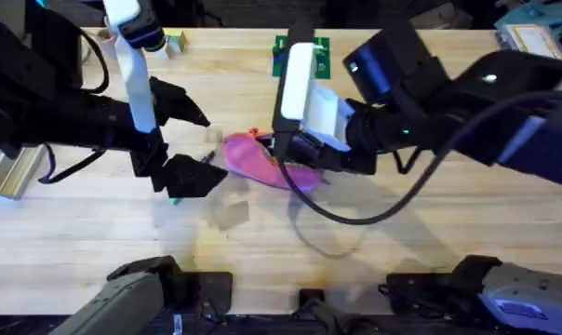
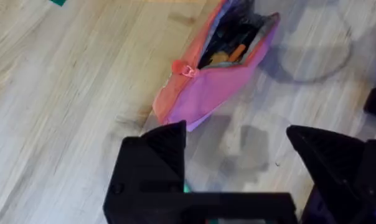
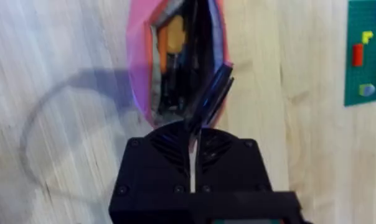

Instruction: Unzip the bag, pick up the pens from the table one at a time and place them inside, then zip the bag closed.

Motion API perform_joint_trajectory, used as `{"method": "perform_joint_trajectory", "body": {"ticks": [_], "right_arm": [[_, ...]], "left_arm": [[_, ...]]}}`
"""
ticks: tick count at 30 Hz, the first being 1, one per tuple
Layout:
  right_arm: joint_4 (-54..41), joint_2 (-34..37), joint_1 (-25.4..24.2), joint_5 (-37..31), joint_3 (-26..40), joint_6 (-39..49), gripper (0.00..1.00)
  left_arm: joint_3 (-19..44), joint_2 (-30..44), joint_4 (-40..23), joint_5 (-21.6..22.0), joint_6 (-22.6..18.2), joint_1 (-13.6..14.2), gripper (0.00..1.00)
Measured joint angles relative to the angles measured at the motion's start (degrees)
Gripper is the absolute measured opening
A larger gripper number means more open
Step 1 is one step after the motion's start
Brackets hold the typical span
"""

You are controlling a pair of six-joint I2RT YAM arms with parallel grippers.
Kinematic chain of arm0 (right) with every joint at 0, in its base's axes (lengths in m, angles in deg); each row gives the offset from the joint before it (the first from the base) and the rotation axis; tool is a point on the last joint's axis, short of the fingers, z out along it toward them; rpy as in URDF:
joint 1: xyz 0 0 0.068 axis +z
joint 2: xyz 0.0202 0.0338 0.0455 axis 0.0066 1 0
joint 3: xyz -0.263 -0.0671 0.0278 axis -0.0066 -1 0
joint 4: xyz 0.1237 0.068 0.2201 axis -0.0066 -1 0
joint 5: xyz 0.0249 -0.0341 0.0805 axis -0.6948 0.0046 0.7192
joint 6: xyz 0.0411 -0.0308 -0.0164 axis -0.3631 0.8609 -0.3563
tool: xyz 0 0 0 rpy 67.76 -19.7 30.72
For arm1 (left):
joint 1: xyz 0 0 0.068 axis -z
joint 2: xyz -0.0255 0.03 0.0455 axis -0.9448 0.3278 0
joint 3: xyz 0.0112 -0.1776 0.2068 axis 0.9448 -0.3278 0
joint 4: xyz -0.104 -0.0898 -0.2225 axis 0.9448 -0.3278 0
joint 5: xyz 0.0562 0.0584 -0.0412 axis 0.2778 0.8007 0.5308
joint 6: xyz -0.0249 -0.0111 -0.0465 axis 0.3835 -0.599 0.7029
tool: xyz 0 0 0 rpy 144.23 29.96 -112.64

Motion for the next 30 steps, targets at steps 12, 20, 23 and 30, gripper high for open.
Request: {"method": "perform_joint_trajectory", "body": {"ticks": [12,20,23,30], "right_arm": [[2.90,4.77,2.50,2.06,0.00,1.04,0.033],[8.68,8.97,2.88,2.15,0.00,2.49,0.033],[10.64,10.01,2.92,2.15,0.00,2.64,0.033],[13.64,11.34,4.45,2.10,0.00,2.66,0.033]], "left_arm": [[0.00,0.01,0.00,0.02,0.02,0.00,0.993],[0.00,0.01,0.00,0.00,0.00,0.00,0.993],[0.00,-0.01,0.00,0.00,0.00,0.00,0.993],[0.00,-0.01,0.00,0.02,0.00,0.00,0.993]]}}
